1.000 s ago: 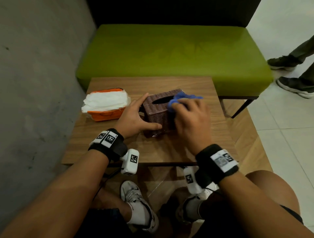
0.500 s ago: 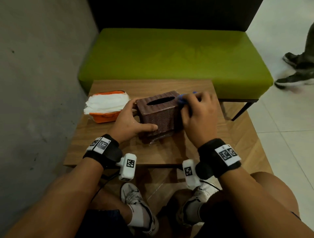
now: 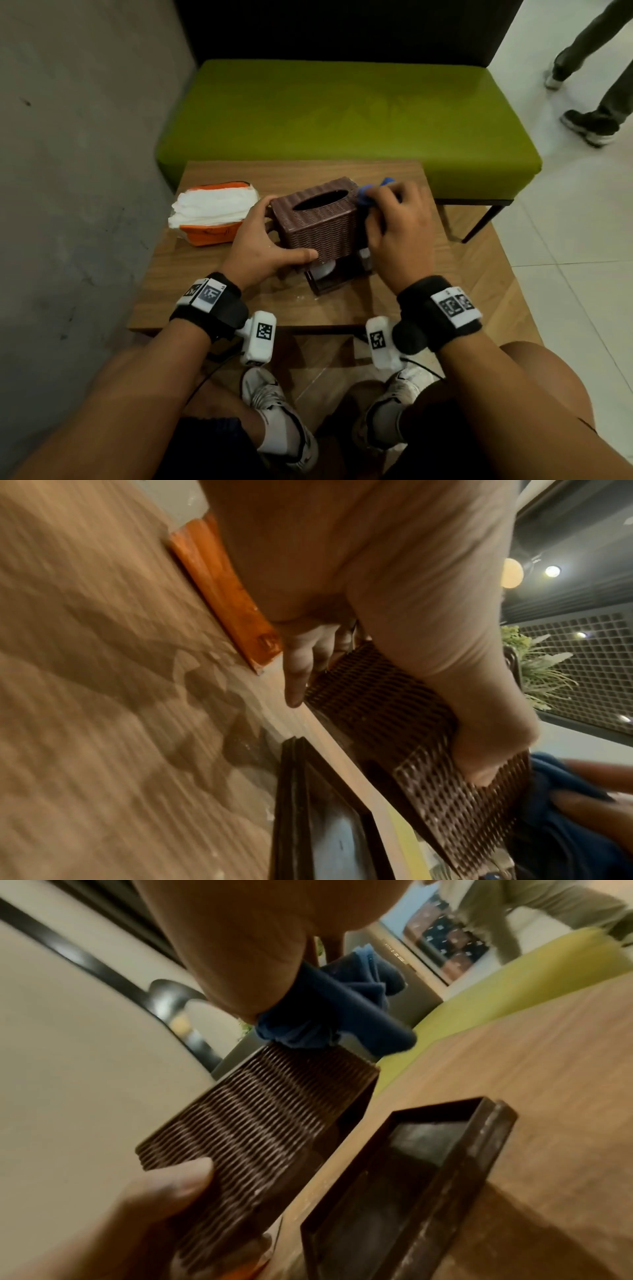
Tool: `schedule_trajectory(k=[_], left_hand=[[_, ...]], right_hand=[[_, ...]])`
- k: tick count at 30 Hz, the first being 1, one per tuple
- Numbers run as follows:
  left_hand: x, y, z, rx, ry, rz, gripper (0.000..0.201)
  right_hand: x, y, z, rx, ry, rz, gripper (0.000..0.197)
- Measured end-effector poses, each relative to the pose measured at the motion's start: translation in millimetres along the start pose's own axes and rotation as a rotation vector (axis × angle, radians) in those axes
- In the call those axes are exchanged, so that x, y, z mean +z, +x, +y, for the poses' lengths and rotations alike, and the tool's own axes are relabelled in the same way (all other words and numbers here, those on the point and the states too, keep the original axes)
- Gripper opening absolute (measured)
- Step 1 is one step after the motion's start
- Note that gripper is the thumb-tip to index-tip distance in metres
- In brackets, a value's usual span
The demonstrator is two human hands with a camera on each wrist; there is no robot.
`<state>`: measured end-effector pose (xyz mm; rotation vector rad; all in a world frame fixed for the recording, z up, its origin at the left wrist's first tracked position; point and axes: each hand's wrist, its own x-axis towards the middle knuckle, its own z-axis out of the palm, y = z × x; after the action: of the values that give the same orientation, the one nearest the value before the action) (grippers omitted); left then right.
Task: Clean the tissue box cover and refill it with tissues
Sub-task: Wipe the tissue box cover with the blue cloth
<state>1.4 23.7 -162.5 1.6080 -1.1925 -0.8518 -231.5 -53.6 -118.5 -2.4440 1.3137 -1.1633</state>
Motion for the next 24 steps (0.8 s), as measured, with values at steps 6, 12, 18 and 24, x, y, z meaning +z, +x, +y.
schedule_trajectory(k=[6,12,18,24], left_hand=[[19.9,6.3,5.4,0.02,-0.02,-0.037,0.099],[24.2,-1.1,-4.0,0.052,0.034,-0.011,0.097],[43.7,-10.4,-24.0,0.032,0.173,0.024,0.132],[46.6,-18.7,-21.4,0.016,0.18,0.008,0.137]], right_hand=[[2.4,-15.9,-38.2,-0.243,-0.031,-0.131,0.02],[-5.5,-10.9,4.5,-0.134,-0.049,-0.103,0.024],[-6.9,-30.6,22.0,-0.087,-0.055,-0.151,0.024],[-7.1,-34.2,21.2,-0.068,-0.04,-0.143,0.025]])
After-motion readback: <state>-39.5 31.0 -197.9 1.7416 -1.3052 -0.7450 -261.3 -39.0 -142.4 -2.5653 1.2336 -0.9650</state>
